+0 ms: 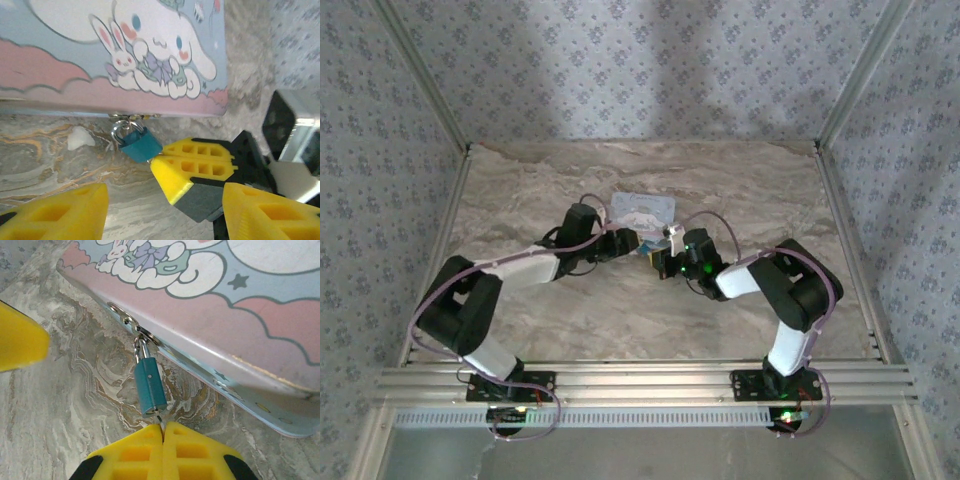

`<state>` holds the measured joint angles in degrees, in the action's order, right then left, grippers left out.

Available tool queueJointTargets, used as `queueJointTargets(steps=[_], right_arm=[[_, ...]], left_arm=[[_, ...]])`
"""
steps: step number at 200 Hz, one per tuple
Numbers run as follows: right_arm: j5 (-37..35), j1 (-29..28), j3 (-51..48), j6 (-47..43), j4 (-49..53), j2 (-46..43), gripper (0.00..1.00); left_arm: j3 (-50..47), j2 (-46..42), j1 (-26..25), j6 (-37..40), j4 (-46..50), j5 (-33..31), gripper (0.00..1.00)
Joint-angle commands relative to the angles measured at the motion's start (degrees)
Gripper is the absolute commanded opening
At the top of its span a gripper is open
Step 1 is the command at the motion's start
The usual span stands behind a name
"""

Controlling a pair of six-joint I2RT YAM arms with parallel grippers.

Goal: Unlock the padlock with the key

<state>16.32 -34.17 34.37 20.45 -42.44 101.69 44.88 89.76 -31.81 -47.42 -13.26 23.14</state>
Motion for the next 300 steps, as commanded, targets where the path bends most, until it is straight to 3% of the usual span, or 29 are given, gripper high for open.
queueJointTargets(steps=[1,50,88,300], right_arm=[[1.18,-0.37,-0.36,4.84,-2.10,-1.74,0.00],[5.36,0.07,1.09,14.58,-1.24,-0.22,0.00],[6.45,-0.19,1.54,18.18,-1.27,0.05,0.00],[8.37,-0.72,3.63,24.12,0.38,-0.44,0.00]], left_arm=[[-4.13,-2.18,1.22,-5.01,-7.43,-0.64,0.62],[-11.14,1.65,0.78,-17.97,-25.84,0.64,0.60],[-12.10,7.22,-0.74,-23.08,-34.86,0.62,0.55],[-10.52,19.74,-2.72,-30.60,-47.89,-0.26,0.35]])
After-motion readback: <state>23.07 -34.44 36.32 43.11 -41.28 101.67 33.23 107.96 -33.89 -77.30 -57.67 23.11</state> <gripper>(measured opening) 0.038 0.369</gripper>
